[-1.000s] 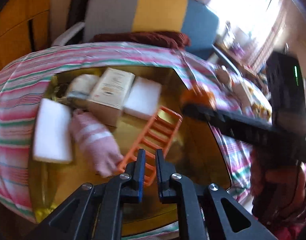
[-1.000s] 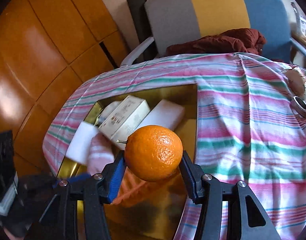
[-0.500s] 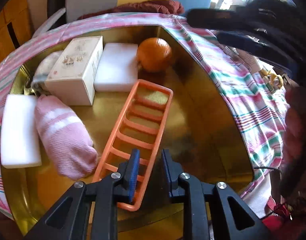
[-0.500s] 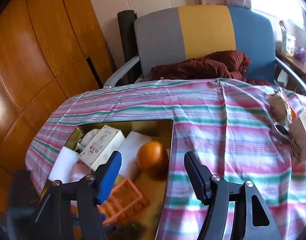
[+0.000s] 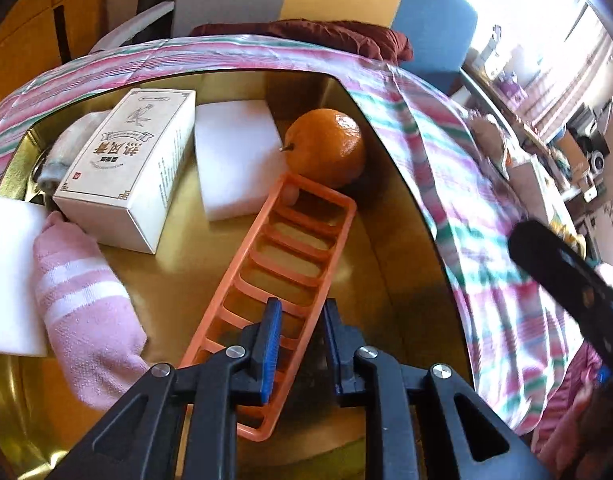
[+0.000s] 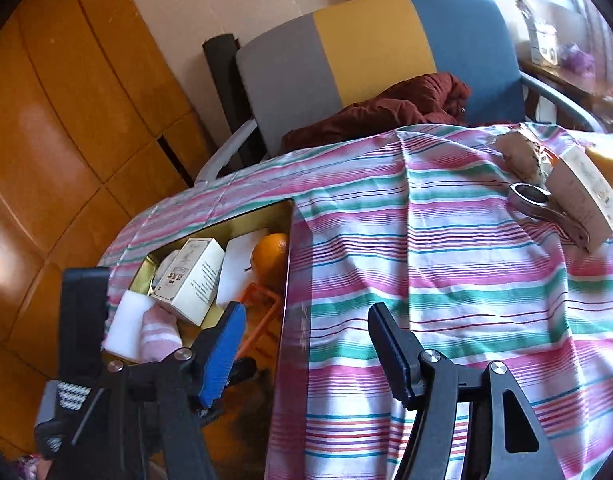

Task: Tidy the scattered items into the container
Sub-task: 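Move both open tools back toward the knit cap and green box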

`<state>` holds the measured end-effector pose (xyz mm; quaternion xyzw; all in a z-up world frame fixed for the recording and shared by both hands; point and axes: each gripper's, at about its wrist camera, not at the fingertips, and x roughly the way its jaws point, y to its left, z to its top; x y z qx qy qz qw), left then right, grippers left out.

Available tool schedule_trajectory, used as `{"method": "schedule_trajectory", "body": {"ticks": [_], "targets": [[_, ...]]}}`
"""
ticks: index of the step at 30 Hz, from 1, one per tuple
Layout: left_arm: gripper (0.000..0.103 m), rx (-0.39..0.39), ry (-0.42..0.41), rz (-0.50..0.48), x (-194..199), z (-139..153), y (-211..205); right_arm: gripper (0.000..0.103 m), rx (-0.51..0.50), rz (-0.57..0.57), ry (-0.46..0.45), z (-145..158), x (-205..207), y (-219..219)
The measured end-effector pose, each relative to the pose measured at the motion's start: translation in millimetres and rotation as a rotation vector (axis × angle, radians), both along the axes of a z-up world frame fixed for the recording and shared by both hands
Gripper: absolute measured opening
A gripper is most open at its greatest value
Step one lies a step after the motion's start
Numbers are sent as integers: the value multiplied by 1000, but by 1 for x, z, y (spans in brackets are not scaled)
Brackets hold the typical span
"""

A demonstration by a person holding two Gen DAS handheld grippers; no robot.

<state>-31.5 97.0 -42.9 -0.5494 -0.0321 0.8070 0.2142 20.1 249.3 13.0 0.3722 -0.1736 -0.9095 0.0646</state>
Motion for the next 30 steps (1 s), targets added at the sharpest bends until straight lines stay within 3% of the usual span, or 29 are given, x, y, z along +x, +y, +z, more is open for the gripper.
{"method": "schedule_trajectory", "body": {"ticks": [4, 9, 18, 22, 27, 30], "targets": [[39, -2, -25, -20, 0, 6, 7, 67, -32, -48, 19, 3, 9, 20], [40, -40, 44, -60, 22, 23, 8, 70, -67, -161, 28, -1, 24, 61], [46, 29, 200, -138, 35, 58, 29, 71, -95, -445, 36, 0, 61, 170], [46, 24, 212, -191, 33, 63, 51, 84, -80, -626, 76, 16, 86, 234], [46, -26, 187, -229, 24, 60, 84, 84, -22, -739, 31, 21, 92, 307], [46, -11, 168, -257, 24, 60, 97, 81, -87, -748, -19, 9, 89, 341]]}}
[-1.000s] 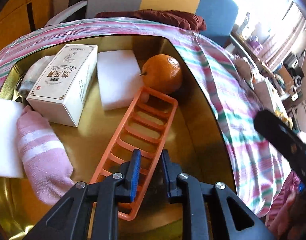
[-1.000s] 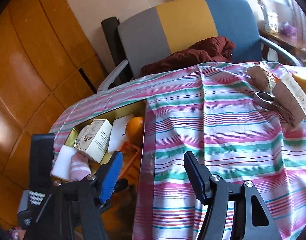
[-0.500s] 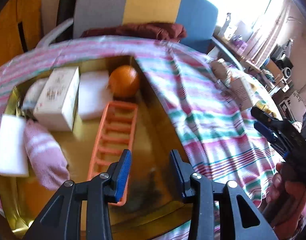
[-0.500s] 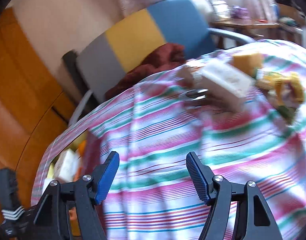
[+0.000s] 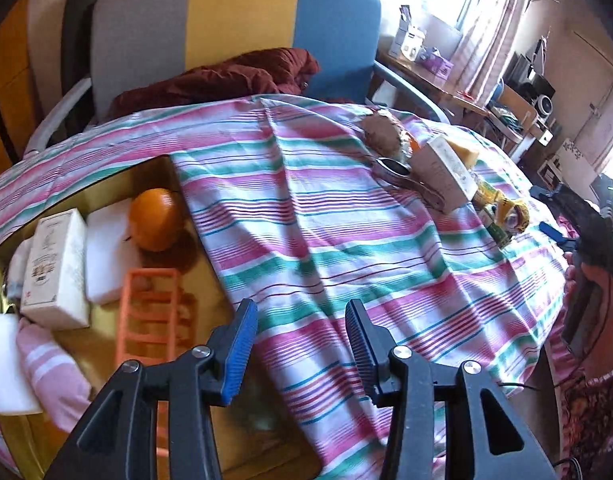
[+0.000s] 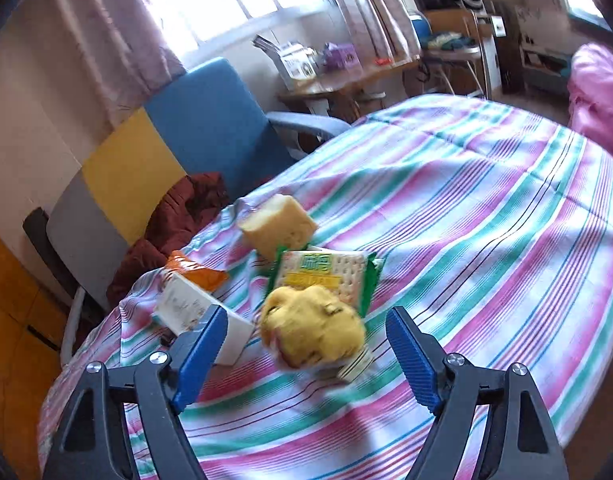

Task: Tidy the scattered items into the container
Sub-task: 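Move both open tools back toward the knit cap and green box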

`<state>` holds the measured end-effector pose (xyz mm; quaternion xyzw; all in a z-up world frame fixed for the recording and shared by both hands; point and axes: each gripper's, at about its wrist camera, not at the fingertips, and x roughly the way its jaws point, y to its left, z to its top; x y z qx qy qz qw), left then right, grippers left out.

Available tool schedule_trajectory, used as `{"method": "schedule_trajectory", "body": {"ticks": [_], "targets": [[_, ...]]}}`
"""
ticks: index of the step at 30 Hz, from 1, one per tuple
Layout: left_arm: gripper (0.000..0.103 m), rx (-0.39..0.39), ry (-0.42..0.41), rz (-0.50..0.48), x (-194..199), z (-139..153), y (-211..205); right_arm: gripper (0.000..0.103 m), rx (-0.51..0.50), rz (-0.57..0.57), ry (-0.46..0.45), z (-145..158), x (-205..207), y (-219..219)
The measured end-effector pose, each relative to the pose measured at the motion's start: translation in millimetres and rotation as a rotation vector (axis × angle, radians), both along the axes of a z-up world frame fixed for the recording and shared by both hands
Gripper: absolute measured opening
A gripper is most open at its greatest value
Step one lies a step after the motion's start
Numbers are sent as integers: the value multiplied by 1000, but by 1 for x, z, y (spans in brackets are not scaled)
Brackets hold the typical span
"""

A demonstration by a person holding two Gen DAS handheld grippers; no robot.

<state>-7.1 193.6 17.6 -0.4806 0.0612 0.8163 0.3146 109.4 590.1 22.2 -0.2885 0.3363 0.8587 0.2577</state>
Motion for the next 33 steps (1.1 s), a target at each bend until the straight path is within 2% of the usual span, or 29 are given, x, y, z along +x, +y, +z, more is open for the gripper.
{"method": "schedule_trajectory", "body": {"ticks": [2, 5, 13, 21, 27, 30, 33], "targets": [[46, 14, 12, -25, 6, 3, 4, 82, -68, 26, -8, -12, -5, 14], [46, 4, 34, -47, 14, 3, 9, 82, -107, 40, -32, -29, -15, 22], [46, -32, 16, -10, 12, -7, 8, 82, -210, 67, -29, -61, -28, 19], [46, -41, 20, 13, 11, -8, 2, 79, -119, 111, -92, -68, -44, 0], [46, -42, 13, 31, 7, -11, -2, 71, -75, 148, -128, -68, -46, -14], [46, -42, 16, 31, 8, -10, -2, 65, -39, 176, -145, -67, -45, -28], [46, -42, 16, 26, 8, -11, -2, 63, 14, 202, -155, -64, -43, -44]]}}
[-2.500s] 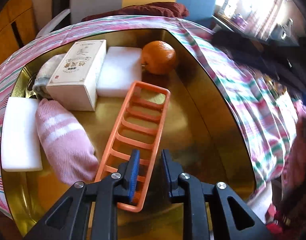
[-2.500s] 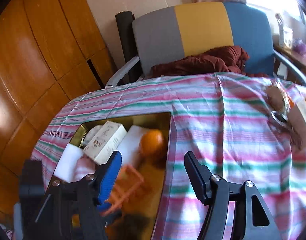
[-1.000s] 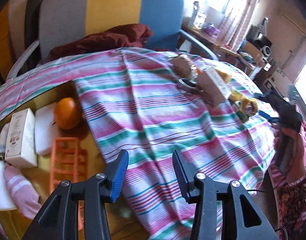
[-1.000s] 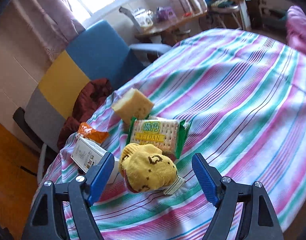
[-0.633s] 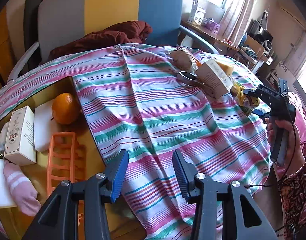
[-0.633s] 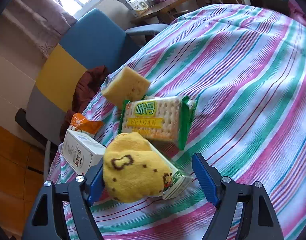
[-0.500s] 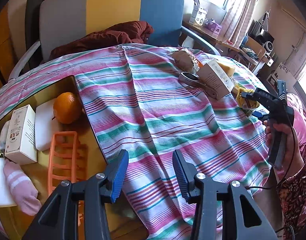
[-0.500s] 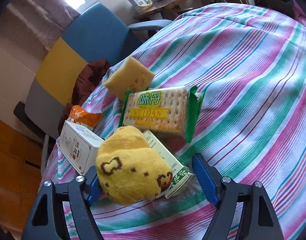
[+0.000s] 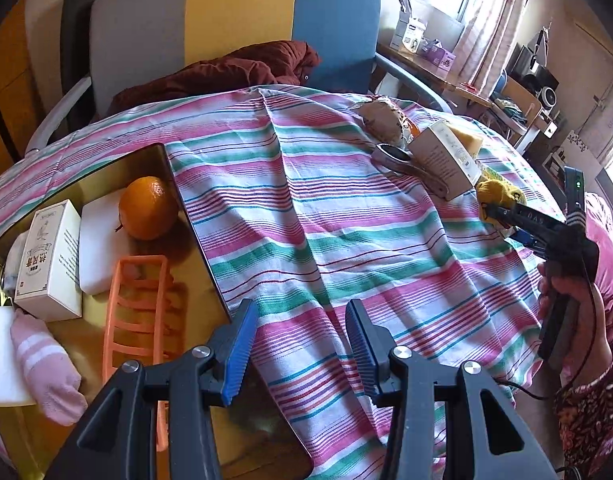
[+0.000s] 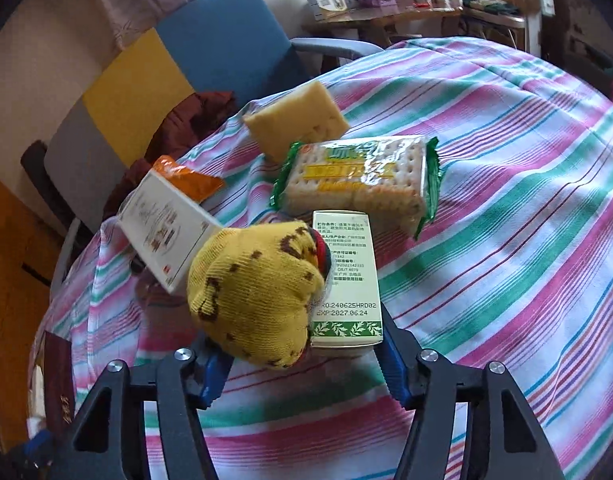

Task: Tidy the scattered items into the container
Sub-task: 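Move both open tools back toward the knit cap and green box, then grasp the yellow knit cap with the left tool while the right grasps the green medicine box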

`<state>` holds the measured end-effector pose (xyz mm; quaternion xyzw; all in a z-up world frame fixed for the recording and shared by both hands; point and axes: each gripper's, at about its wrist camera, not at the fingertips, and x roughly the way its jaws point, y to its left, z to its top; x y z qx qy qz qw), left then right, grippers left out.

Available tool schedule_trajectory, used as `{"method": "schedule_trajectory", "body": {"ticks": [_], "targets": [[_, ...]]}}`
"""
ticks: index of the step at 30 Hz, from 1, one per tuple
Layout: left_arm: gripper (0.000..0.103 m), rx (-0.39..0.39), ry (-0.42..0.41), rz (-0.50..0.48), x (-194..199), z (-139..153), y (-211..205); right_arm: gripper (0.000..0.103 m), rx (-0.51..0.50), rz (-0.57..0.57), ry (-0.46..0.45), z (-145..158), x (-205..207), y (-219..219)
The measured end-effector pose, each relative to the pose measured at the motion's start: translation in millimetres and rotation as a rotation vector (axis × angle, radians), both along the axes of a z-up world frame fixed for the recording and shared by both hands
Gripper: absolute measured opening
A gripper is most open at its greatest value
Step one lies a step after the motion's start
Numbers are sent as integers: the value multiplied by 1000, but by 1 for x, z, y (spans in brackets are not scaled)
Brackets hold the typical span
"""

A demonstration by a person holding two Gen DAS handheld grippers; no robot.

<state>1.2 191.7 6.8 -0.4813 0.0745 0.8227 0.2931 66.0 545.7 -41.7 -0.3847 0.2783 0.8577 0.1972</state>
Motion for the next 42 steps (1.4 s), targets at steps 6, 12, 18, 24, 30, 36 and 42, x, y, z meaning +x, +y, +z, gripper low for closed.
{"method": "schedule_trajectory", "body": {"ticks": [6, 12, 18, 24, 30, 36, 42], "targets": [[46, 13, -8, -7, 1, -3, 0, 62, 66, 105, 20, 10, 7, -47], [46, 20, -15, -28, 5, -5, 3, 69, 31, 258, 40, 9, 6, -102], [46, 60, 8, -32, 8, 2, -2, 86, -69, 277, 140, 17, 16, -120], [47, 104, 38, -50, 10, 11, 1, 85, -92, 75, 267, 33, 46, -88], [50, 55, 51, -76, -1, 14, 29, 76, -87, 117, 182, 22, 34, -95], [54, 23, 24, -158, -19, 13, 72, 60, 75, 145, 51, -1, 5, -118], [55, -48, -45, -315, -40, -11, 118, 48, 62, 119, 84, -18, 11, -105]]}}
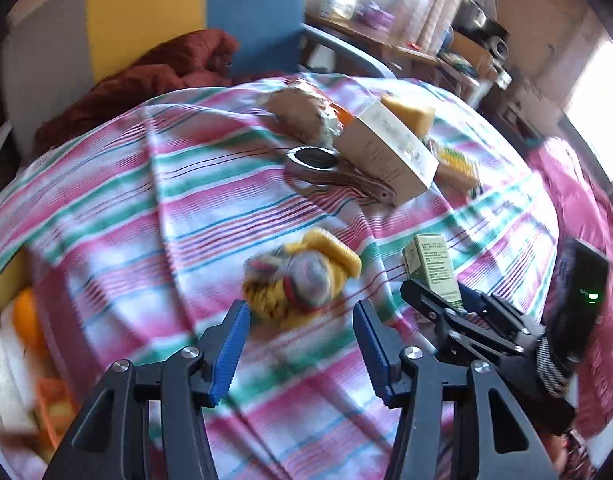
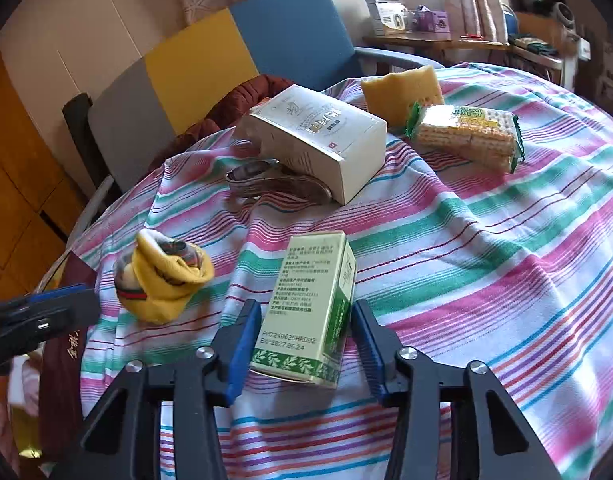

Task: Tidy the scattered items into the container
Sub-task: 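Grasp the yellow knit cap with the left tool while the right grasps the green medicine box, then carry knit cap and green box into the gold tray and open both tools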

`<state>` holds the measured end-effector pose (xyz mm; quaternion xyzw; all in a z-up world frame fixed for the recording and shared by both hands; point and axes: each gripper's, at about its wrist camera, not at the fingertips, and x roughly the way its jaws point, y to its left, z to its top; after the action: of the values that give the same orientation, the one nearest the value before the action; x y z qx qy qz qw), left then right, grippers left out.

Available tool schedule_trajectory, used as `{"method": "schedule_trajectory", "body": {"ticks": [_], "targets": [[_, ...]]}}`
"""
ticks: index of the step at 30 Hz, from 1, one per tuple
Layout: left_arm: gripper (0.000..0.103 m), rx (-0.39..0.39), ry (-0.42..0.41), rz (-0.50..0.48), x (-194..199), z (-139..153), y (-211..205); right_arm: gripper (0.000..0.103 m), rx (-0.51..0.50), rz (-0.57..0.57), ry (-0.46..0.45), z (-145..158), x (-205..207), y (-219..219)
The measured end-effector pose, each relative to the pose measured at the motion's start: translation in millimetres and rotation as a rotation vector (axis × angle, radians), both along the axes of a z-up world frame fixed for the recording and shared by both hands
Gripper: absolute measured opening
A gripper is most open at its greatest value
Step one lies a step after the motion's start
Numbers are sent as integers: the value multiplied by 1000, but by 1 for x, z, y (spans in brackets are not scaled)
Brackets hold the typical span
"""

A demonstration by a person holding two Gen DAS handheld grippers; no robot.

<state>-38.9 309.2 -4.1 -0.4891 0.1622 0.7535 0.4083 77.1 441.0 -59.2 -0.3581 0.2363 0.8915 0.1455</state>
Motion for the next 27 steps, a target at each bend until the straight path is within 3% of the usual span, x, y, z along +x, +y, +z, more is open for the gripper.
{"method": "schedule_trajectory", "body": {"ticks": [4, 7, 11, 13, 19, 27], "targets": [[54, -80, 66, -59, -1, -12, 17, 46, -28, 6, 36, -3, 7, 6], [51, -84, 69, -34, -5, -19, 17, 46, -27, 8, 44, -4, 8, 5], [35, -99, 76, -9, -8, -23, 18, 45, -3, 10, 44, -3, 5, 2], [31, -78, 66, -12, -7, -20, 15, 38, 2, -1, 41, -3, 5, 3], [30, -26, 29, 14, 1, -8, 3, 36, -56, -35, 58, 12, 12, 11], [30, 118, 45, 114, 21, 42, -70, 36, -31, 106, 178, 71, 15, -29]]}}
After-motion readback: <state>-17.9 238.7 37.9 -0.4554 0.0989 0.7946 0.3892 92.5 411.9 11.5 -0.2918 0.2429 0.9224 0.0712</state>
